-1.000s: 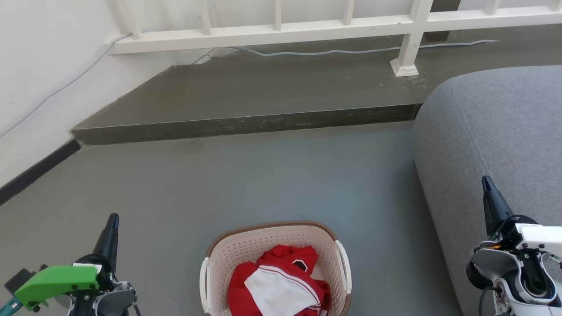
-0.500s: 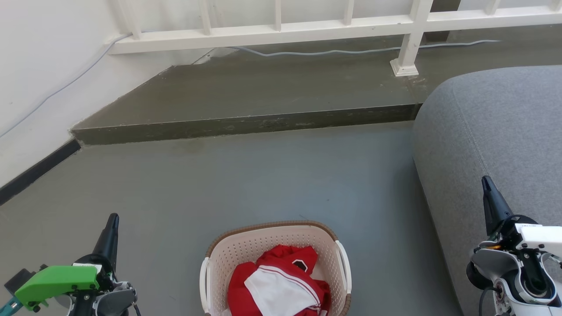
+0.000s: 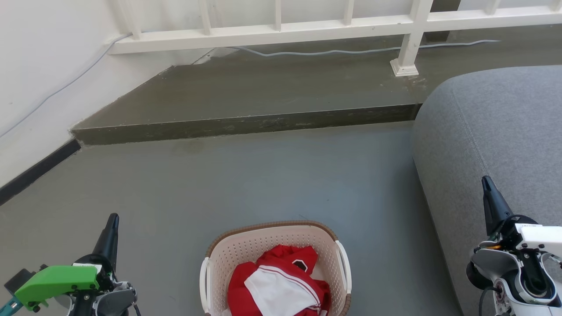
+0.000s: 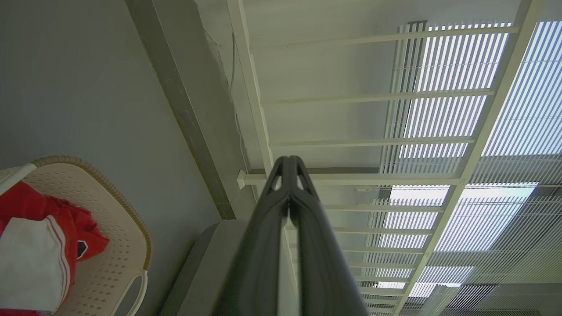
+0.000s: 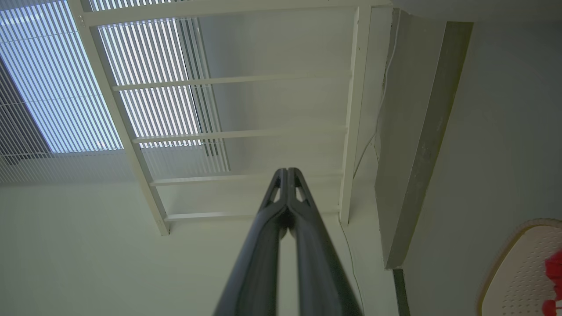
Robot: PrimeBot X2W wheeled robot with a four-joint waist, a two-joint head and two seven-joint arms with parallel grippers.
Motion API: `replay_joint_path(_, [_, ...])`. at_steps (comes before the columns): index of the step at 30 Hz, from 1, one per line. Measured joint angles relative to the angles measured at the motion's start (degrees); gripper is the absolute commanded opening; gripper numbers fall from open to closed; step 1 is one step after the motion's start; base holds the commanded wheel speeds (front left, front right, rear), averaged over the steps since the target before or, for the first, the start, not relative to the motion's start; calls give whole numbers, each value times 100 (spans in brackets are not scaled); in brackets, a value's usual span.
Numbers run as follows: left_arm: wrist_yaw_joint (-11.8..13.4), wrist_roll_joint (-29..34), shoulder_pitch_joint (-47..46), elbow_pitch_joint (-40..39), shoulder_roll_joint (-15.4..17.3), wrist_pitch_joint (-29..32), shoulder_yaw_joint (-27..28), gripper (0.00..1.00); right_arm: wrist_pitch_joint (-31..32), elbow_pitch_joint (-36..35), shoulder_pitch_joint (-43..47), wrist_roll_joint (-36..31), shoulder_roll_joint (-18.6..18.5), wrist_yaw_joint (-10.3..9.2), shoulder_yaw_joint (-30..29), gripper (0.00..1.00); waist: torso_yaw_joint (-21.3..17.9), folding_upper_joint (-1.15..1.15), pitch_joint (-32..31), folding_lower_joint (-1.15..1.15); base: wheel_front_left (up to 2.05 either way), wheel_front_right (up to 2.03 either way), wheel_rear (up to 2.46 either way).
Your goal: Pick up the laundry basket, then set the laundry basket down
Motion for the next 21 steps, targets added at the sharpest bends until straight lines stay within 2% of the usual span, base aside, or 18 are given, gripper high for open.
replay_joint_path(21, [0, 0, 0, 0, 0, 0, 1, 0, 0, 0, 0, -4, 2, 0, -4, 0, 0, 0, 0, 0, 0, 0, 0])
